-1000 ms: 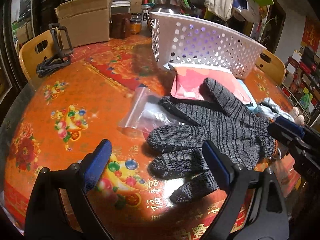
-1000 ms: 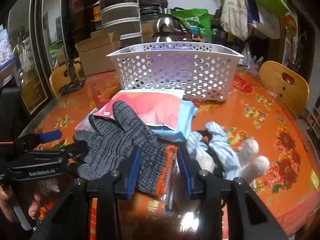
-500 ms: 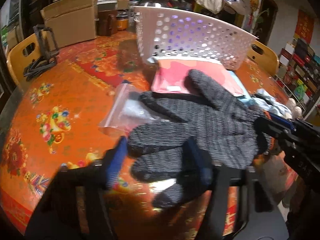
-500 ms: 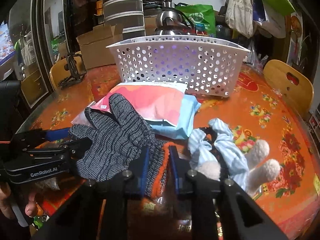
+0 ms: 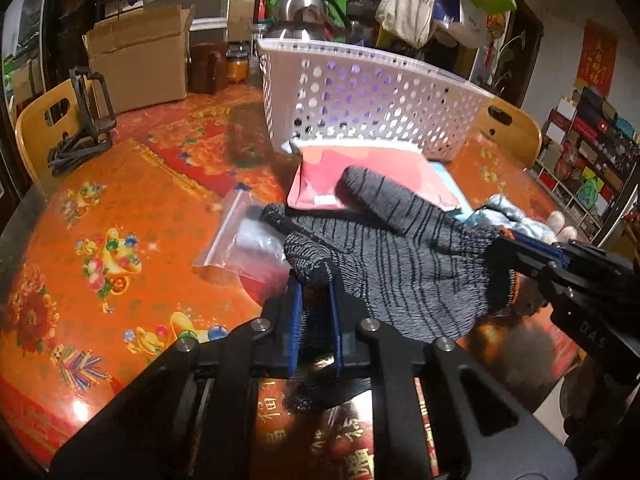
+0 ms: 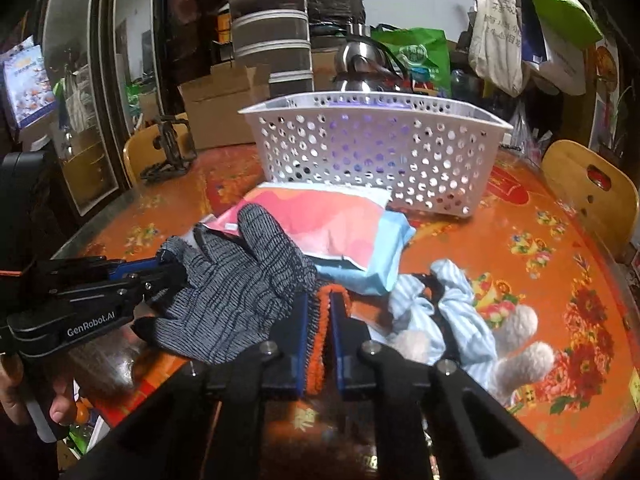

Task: Organize soft objects
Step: 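Carry the grey glove into the basket and release it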

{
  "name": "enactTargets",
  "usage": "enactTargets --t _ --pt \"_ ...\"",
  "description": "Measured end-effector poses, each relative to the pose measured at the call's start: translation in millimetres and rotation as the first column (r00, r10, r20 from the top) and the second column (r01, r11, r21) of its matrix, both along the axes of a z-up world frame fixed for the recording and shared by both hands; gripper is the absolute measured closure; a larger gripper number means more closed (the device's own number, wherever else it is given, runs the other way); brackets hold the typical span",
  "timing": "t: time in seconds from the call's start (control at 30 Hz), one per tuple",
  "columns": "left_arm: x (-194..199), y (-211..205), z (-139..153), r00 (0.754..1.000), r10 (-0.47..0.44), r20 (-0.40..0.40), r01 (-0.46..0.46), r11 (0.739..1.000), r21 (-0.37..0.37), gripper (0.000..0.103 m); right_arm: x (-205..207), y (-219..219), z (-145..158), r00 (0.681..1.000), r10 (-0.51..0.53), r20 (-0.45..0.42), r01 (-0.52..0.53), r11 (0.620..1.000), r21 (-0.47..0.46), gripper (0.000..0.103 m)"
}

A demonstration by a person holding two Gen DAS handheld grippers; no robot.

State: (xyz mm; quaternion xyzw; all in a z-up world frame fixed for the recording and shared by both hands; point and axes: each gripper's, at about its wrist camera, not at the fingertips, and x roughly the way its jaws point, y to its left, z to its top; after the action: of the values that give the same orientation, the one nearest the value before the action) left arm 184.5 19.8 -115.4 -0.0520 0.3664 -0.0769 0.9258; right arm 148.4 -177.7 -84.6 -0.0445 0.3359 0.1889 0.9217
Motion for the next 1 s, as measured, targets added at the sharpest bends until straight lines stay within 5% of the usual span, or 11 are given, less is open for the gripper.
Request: enactTargets --t 0.6,1.0 --pt "-31 10 52 0.990 -0.004 0.138 0.009 0.999 -0.038 0.093 -12 -8 38 0.994 0.039 0.104 -0.046 0.997 0.063 0.095" --pt "-19 -5 109 0.976 -0.037 0.217 0.045 0.998 -0.034 0.093 2 -29 88 0.987 0.040 0.154 -0.055 0.994 0.096 0.095"
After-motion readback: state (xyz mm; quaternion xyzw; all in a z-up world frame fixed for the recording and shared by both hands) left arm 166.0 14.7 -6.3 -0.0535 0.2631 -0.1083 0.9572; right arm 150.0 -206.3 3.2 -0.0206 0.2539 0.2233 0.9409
